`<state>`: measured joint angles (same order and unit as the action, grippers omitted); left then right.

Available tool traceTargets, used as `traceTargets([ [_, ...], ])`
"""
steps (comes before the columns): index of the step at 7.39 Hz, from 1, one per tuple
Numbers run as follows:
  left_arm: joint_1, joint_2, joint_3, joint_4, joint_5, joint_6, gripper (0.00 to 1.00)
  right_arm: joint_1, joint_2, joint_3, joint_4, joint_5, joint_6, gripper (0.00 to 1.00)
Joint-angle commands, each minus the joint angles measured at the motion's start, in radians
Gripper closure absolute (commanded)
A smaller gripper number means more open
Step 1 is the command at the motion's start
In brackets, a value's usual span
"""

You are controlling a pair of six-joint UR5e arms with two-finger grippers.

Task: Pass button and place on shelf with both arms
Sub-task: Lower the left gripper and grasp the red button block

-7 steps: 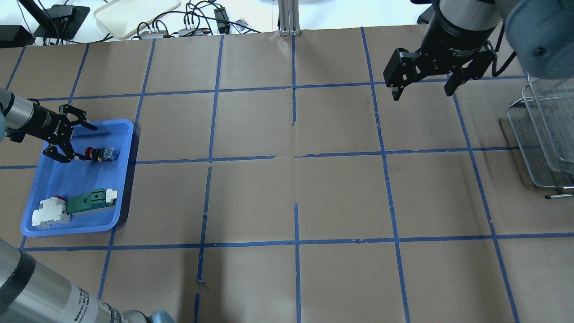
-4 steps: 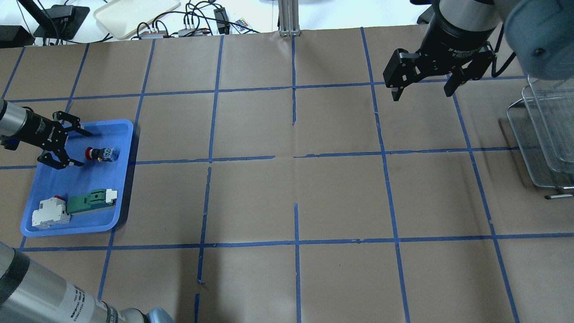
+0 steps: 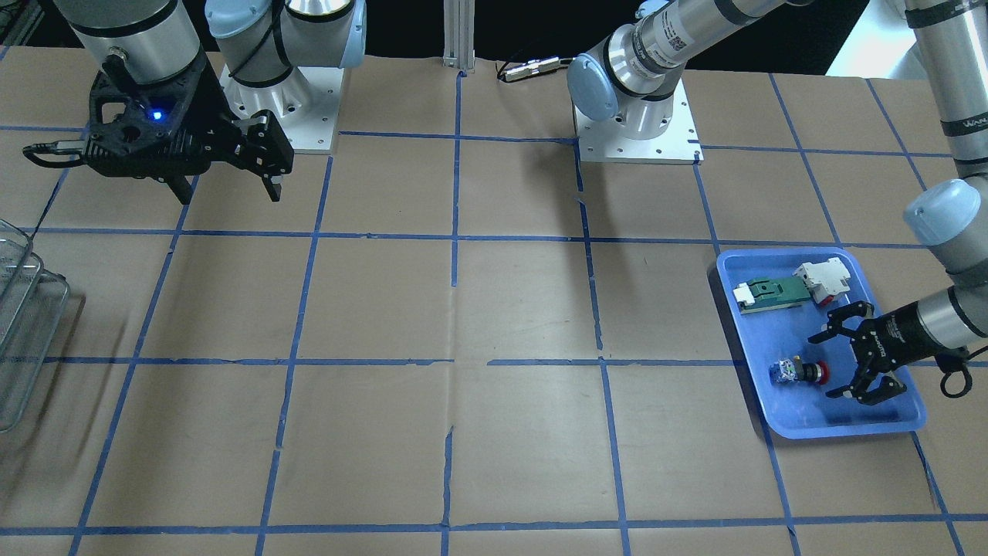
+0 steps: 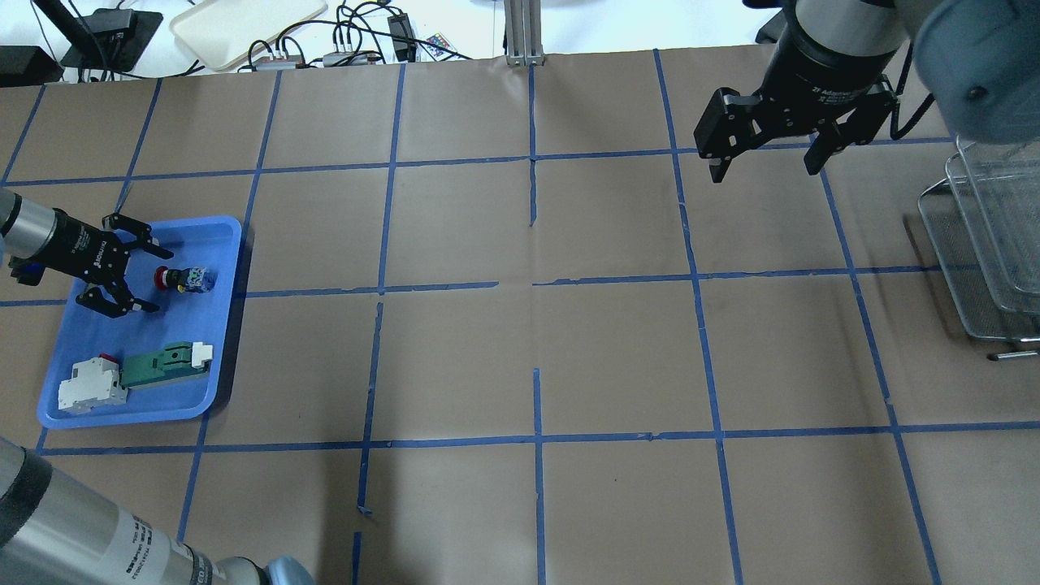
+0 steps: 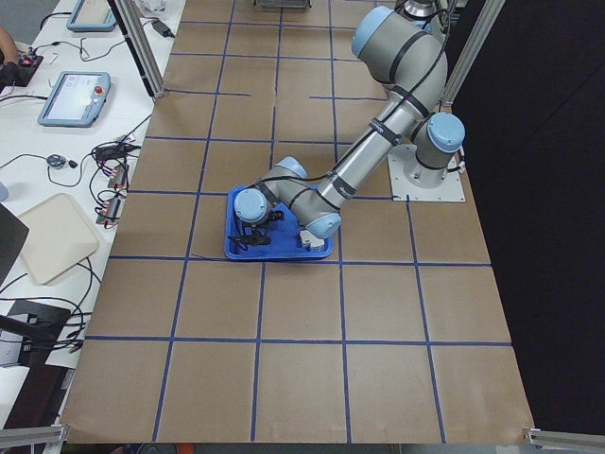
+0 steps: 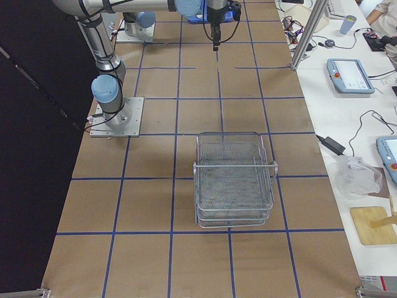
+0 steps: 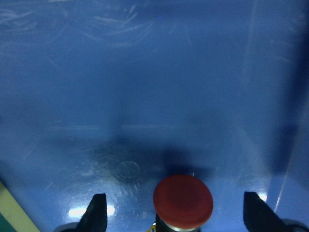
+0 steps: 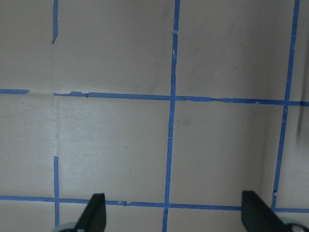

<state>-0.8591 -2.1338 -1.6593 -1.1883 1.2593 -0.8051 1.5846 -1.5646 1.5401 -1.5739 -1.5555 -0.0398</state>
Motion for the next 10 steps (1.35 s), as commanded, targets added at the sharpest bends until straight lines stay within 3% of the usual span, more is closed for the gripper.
traceTargets([
  [1,0.000,-0.005,-0.002,0.003,0.000,0.001,0.07,0.000,0.000,0.000,0.000,0.000,0.000,0.00],
  [2,0.000,-0.003,-0.002,0.003,-0.001,0.000,0.21,0.000,0.000,0.000,0.000,0.000,0.000,0.00],
  [3,0.000,-0.003,0.000,0.000,0.006,0.000,0.86,0.000,0.000,0.000,0.000,0.000,0.000,0.00],
  [4,0.000,-0.002,0.004,-0.001,0.009,0.000,1.00,0.000,0.000,0.000,0.000,0.000,0.000,0.00],
  [8,-0.004,0.034,0.021,-0.020,0.009,0.012,1.00,-0.002,0.002,-0.002,-0.002,-0.002,-0.002,0.00],
  [10,-0.046,0.087,0.047,-0.110,-0.012,0.006,1.00,-0.002,0.002,0.000,-0.002,-0.002,-0.002,0.00],
])
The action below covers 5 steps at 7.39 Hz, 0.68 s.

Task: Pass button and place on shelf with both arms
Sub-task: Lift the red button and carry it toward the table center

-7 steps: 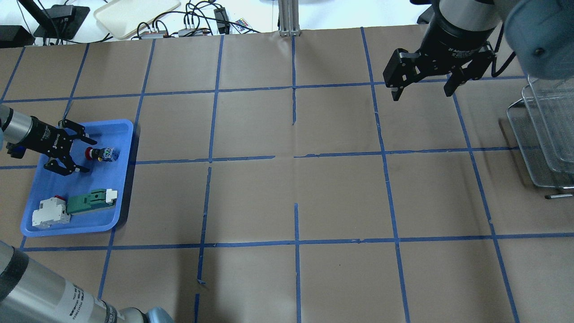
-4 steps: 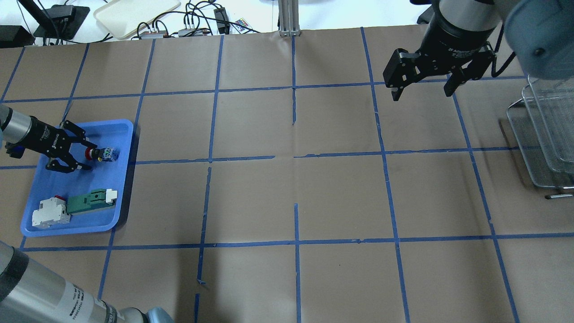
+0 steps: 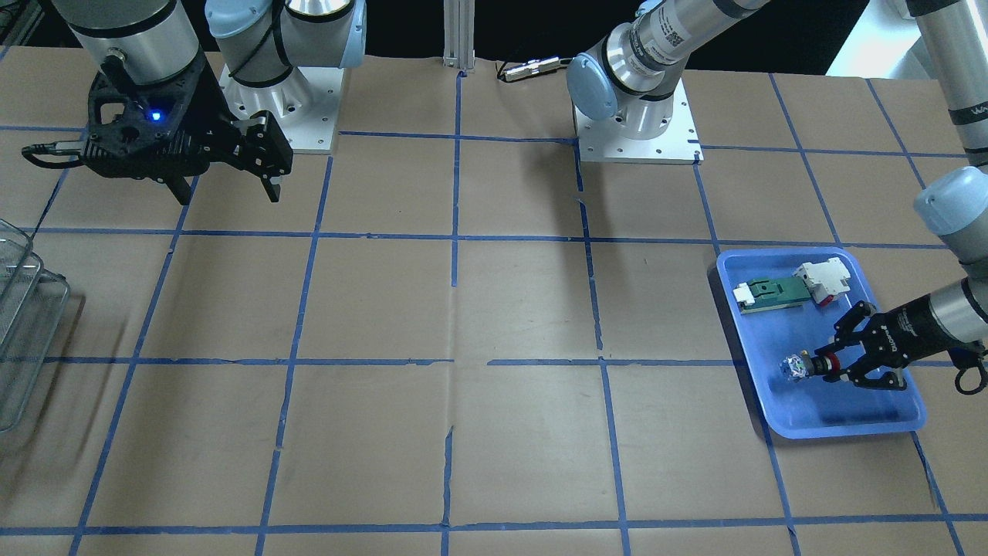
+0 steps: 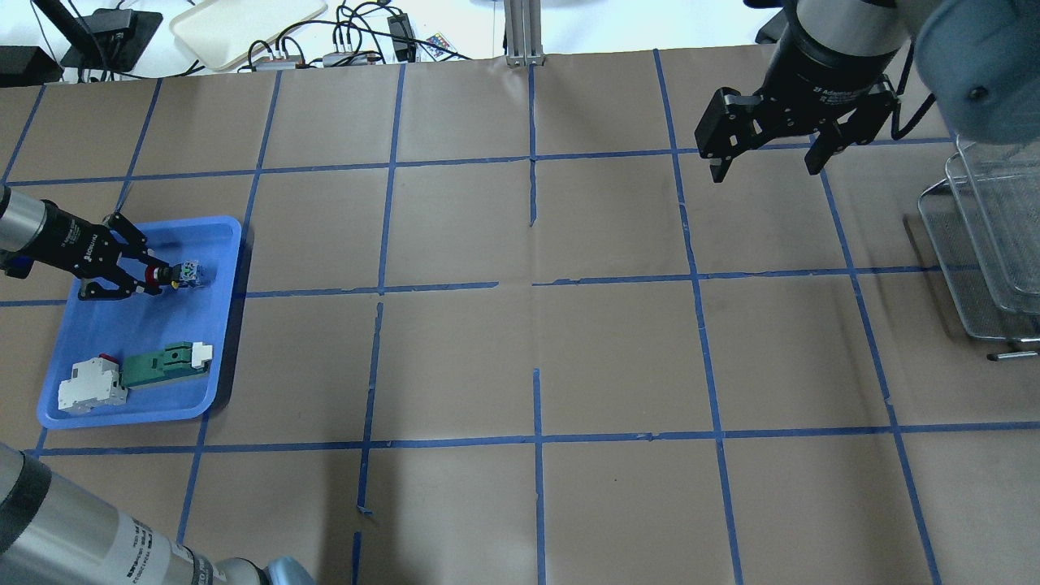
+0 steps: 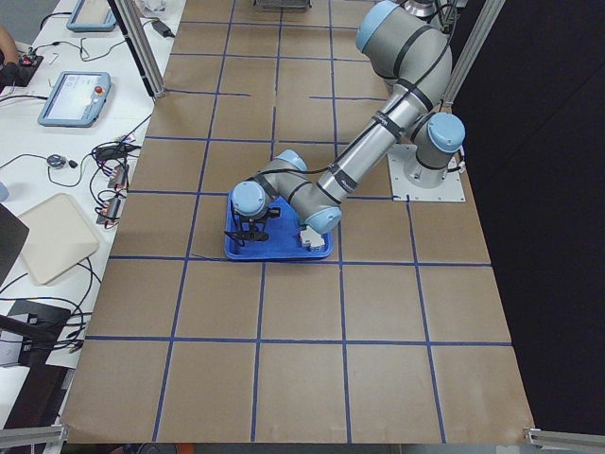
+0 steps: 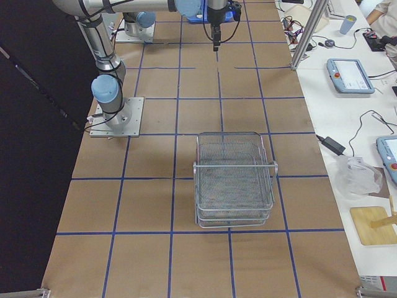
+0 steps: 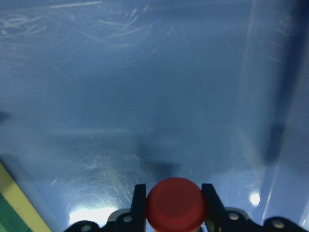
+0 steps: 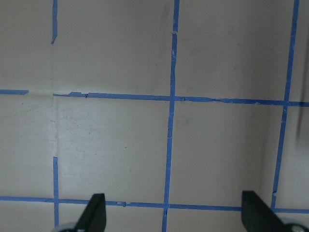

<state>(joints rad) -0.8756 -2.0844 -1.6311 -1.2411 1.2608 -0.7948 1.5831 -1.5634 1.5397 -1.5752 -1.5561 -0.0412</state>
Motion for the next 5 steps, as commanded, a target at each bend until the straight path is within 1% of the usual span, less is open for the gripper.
traceTargets([
  [1,-0.090,0.079,0.051,-0.130,-0.039,0.002,1.00,0.000,0.000,0.000,0.000,0.001,0.000,0.00],
  [2,-0.168,0.113,0.100,-0.209,-0.087,-0.050,1.00,0.000,0.000,0.000,0.000,0.001,0.001,0.00],
  [3,-0.234,0.147,0.141,-0.298,-0.157,-0.166,1.00,0.000,0.000,0.000,0.000,0.001,0.001,0.00],
  [4,-0.306,0.185,0.146,-0.320,-0.214,-0.264,1.00,0.000,0.000,0.000,0.000,0.001,-0.008,0.00],
  [5,-0.394,0.214,0.146,-0.319,-0.224,-0.390,1.00,0.000,0.002,0.000,0.000,0.001,-0.041,0.00],
])
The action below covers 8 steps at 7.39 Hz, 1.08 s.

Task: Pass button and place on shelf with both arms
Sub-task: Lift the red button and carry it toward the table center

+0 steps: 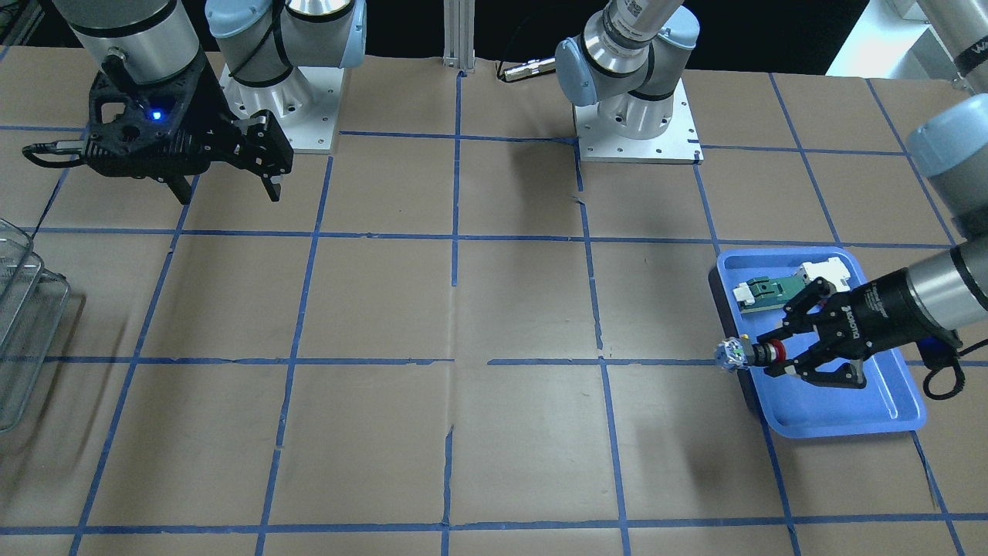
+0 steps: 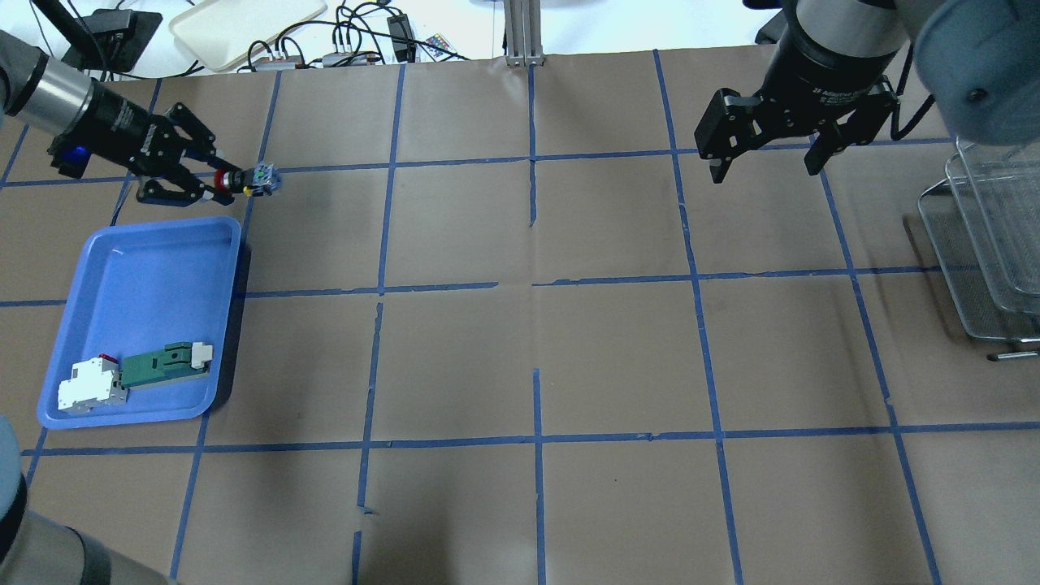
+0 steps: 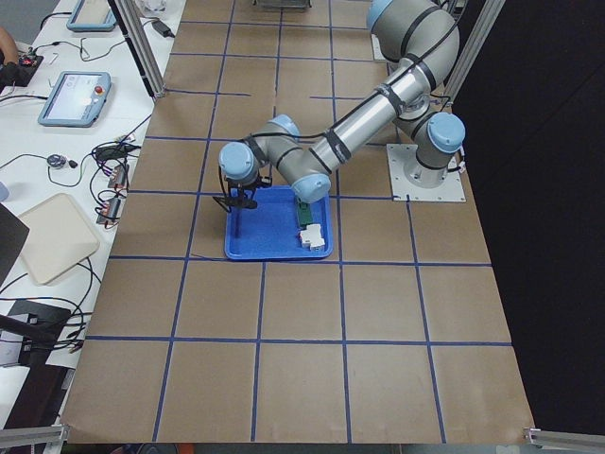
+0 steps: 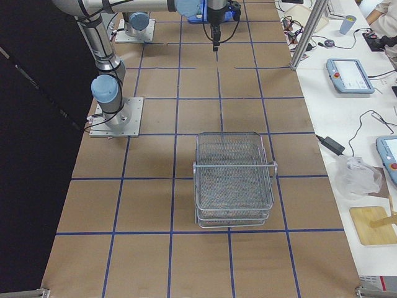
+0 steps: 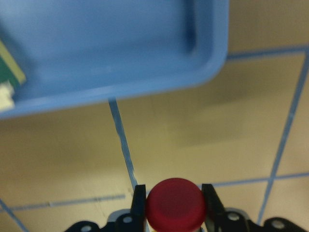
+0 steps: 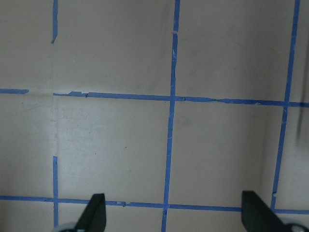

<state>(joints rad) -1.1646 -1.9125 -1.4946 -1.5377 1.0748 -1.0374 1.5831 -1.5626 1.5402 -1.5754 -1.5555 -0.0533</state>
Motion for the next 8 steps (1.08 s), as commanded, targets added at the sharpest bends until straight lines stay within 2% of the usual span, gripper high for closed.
traceTargets([
  [1,-0.197,0.068,0.010,-0.022,-0.055,-0.267,1.00,0.000,-0.001,0.000,0.002,0.003,-0.074,0.00],
  [3,-0.356,0.092,0.013,0.007,-0.073,-0.448,1.00,-0.008,-0.001,0.000,0.000,0.044,-0.240,0.00],
  [4,-0.418,0.090,0.013,0.036,-0.075,-0.543,1.00,-0.011,0.001,0.000,0.000,0.101,-0.373,0.00],
  [7,-0.559,0.059,0.010,0.200,-0.070,-0.780,1.00,-0.046,0.001,0.000,0.012,0.153,-0.815,0.00],
  [8,-0.592,0.062,0.014,0.203,-0.072,-0.818,1.00,-0.054,-0.001,0.000,0.023,0.202,-0.955,0.00],
])
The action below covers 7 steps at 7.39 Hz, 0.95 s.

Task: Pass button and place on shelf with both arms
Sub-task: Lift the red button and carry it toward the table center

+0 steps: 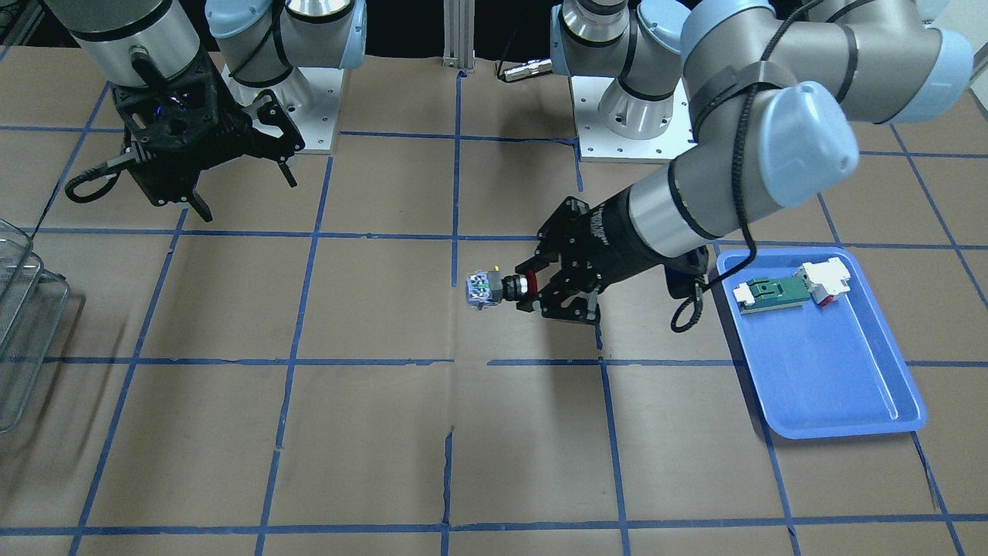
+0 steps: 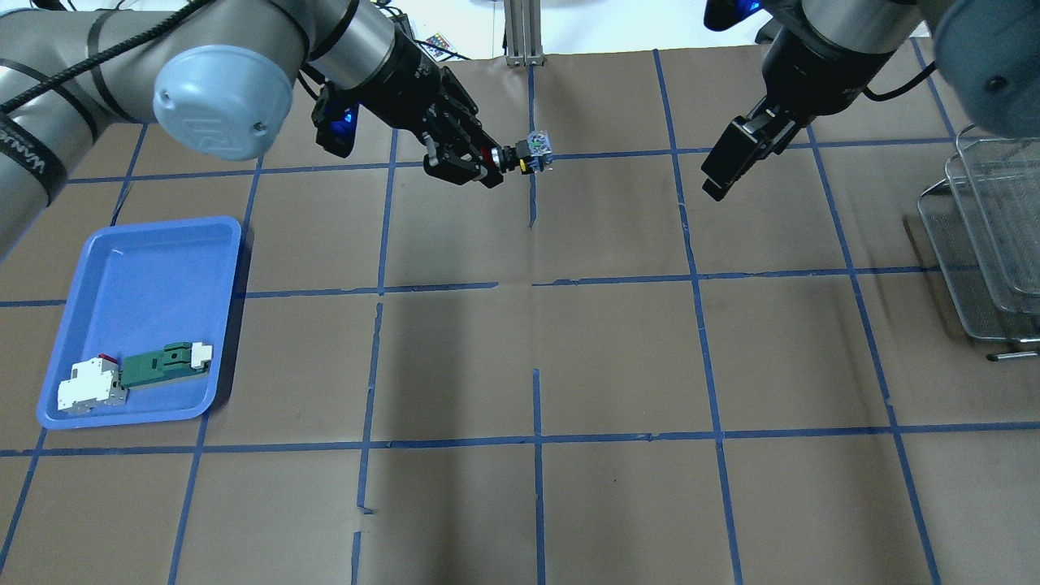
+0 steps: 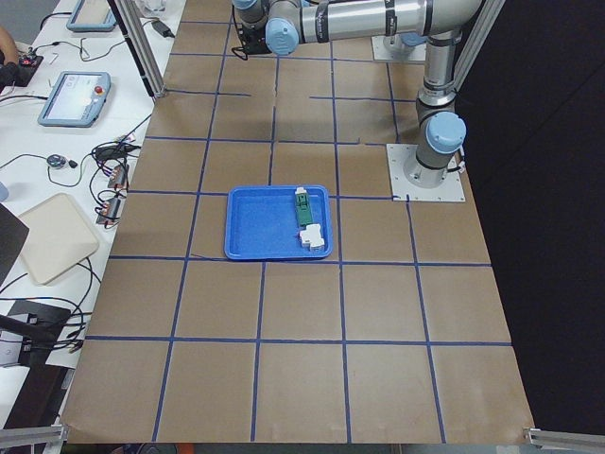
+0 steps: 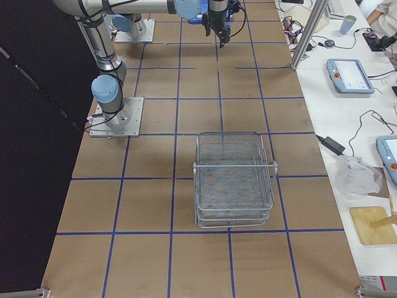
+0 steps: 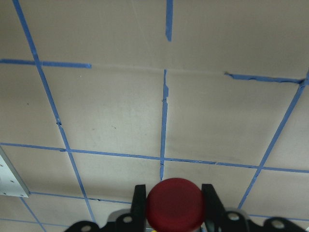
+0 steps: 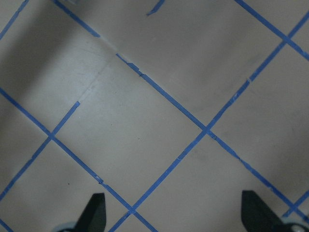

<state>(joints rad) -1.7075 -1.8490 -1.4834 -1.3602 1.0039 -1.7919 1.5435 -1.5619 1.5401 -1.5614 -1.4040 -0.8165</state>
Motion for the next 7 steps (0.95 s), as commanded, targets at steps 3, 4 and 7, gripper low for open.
traceTargets([
  [3,-0.096,-0.002,0.002,0.081,0.002,-0.090,1.00,-0.014,0.006,0.017,0.021,0.108,-0.722,0.00],
  [4,-0.106,-0.001,0.003,0.081,0.001,-0.090,1.00,-0.014,0.034,0.023,0.009,0.114,-0.880,0.00],
  [7,-0.127,-0.002,0.002,0.087,0.005,-0.093,1.00,-0.006,0.076,0.000,0.004,0.233,-1.022,0.00],
])
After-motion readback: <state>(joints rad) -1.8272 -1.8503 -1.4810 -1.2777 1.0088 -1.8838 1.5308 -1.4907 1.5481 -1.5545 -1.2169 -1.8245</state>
